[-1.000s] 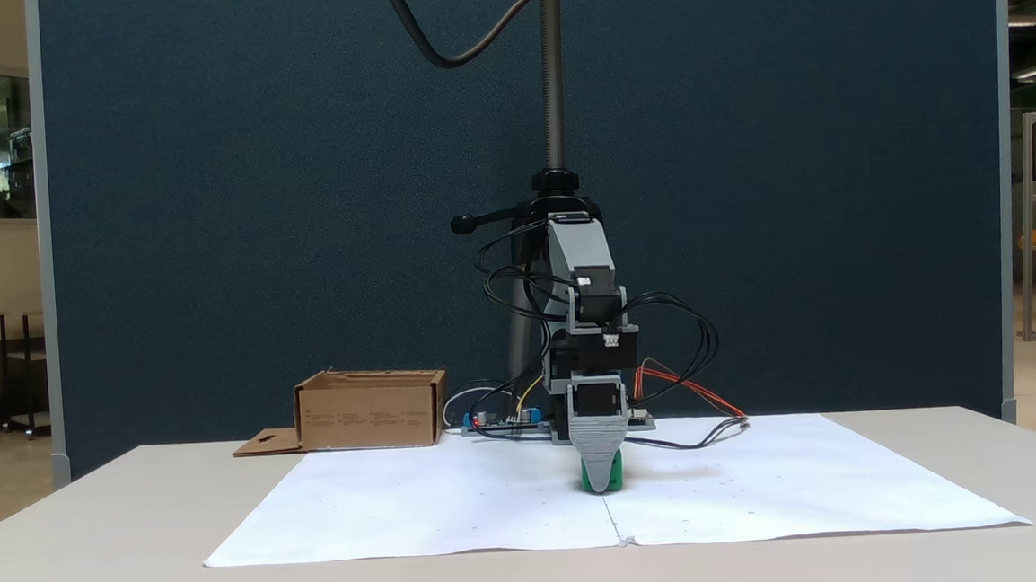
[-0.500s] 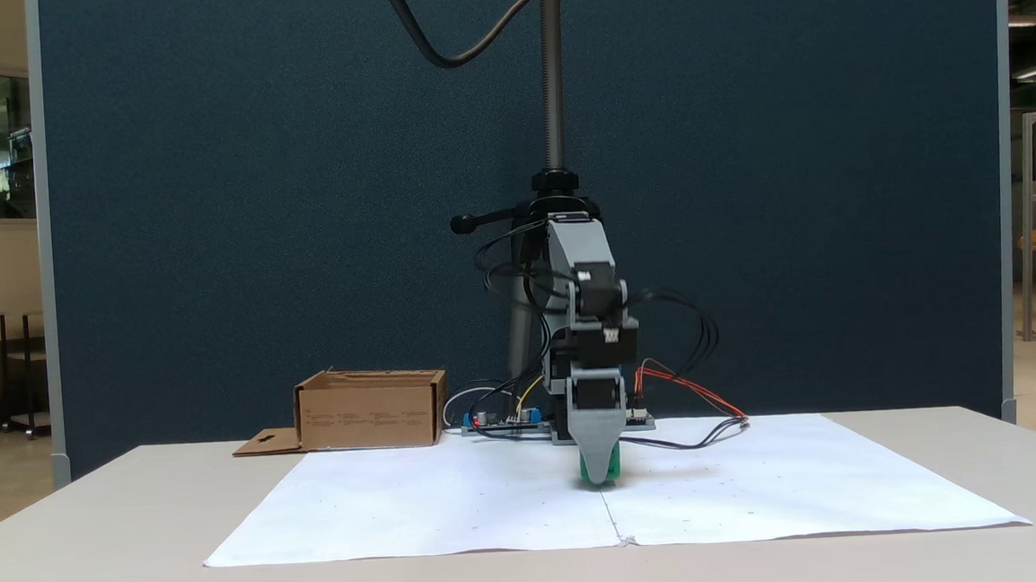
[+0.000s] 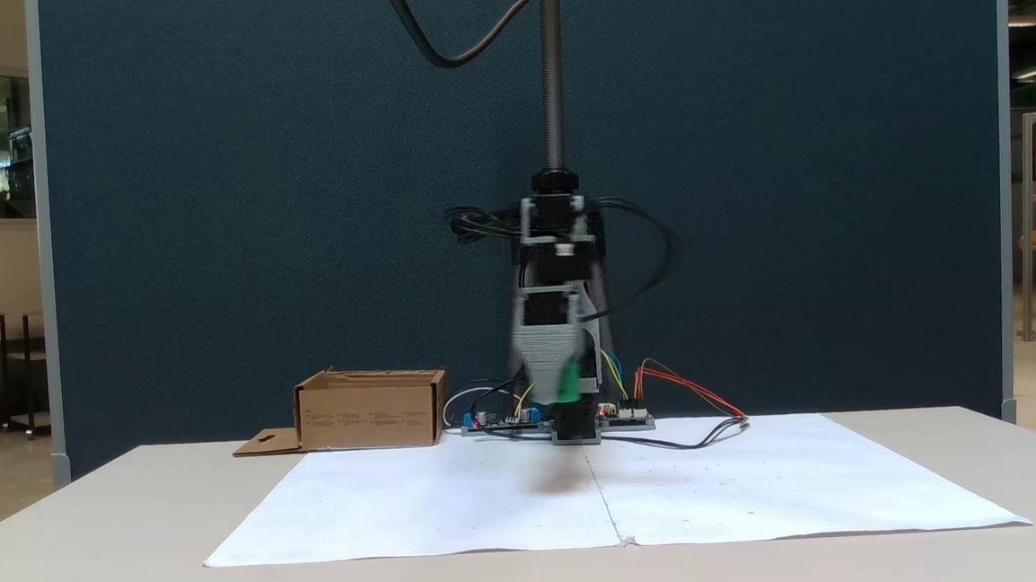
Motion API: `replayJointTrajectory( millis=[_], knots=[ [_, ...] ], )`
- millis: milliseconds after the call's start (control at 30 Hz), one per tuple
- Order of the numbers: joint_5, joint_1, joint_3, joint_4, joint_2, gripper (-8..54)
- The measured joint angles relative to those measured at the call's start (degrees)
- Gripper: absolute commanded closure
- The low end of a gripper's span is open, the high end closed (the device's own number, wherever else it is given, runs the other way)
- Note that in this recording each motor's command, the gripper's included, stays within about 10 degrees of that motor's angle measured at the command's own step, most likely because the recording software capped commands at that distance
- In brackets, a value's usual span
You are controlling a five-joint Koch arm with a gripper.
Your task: Grasp a green dice and put it in the bin.
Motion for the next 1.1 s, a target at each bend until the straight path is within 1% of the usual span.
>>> replayJointTrajectory(
  millis=[233, 700, 900, 1100],
  knots=[
    [-2.0, 22.5, 0.0, -0.1, -0.2, 33.3],
    [-16.5, 61.3, -1.4, -0.4, 5.6, 33.3],
    [-22.2, 73.6, -3.1, -0.6, 8.1, 33.3],
    [-27.1, 83.2, -3.1, -0.6, 8.1, 33.3]
  ],
)
